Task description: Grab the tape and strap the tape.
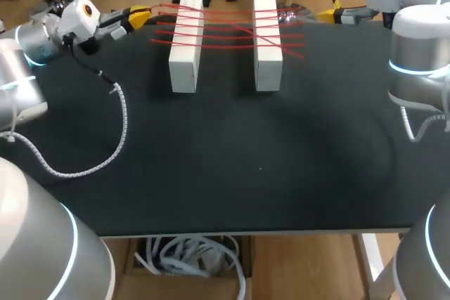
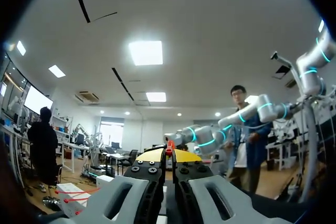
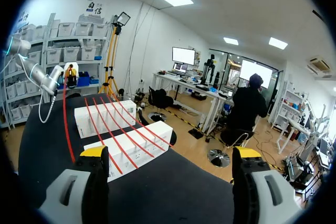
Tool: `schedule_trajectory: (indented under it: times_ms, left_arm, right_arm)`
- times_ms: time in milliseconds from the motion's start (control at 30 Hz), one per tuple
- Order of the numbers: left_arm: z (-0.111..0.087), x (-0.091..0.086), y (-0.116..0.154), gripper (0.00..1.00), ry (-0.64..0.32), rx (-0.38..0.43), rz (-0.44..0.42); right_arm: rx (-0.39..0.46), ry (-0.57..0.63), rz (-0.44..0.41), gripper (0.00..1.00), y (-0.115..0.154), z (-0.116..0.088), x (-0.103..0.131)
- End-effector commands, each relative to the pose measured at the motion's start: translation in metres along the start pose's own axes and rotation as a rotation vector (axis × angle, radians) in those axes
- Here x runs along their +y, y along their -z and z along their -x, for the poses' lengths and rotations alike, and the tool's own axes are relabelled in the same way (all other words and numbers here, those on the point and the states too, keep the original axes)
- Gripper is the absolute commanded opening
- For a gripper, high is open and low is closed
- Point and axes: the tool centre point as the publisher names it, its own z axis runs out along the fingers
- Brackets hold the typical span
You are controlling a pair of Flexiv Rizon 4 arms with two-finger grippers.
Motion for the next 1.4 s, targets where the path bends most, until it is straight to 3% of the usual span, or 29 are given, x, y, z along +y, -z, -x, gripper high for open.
schedule_trajectory:
  times_ms: [33,400,700,833,1200,1400]
  left_arm:
    - [0.004,0.002,0.002,0.00,0.002,0.010,-0.005]
    - [0.002,-0.001,-0.003,0.00,0.004,0.010,-0.021]
    - [-0.011,-0.025,-0.038,0.00,-0.002,-0.007,-0.045]
    - [-0.015,-0.037,-0.051,0.00,-0.008,-0.018,-0.108]
    - [-0.018,-0.073,-0.075,0.00,-0.039,0.026,-0.078]
    - [-0.017,-0.081,-0.080,0.00,-0.047,0.045,-0.102]
  right_arm:
    - [0.000,0.000,0.000,1.00,0.000,0.000,0.000]
    - [0.000,0.000,0.000,1.00,0.000,0.000,0.000]
    - [0.000,0.000,0.000,1.00,0.000,0.000,0.000]
    - [0.000,0.000,0.000,1.00,0.000,0.000,0.000]
    - [0.000,0.000,0.000,1.00,0.000,0.000,0.000]
    - [0.000,0.000,0.000,1.00,0.000,0.000,0.000]
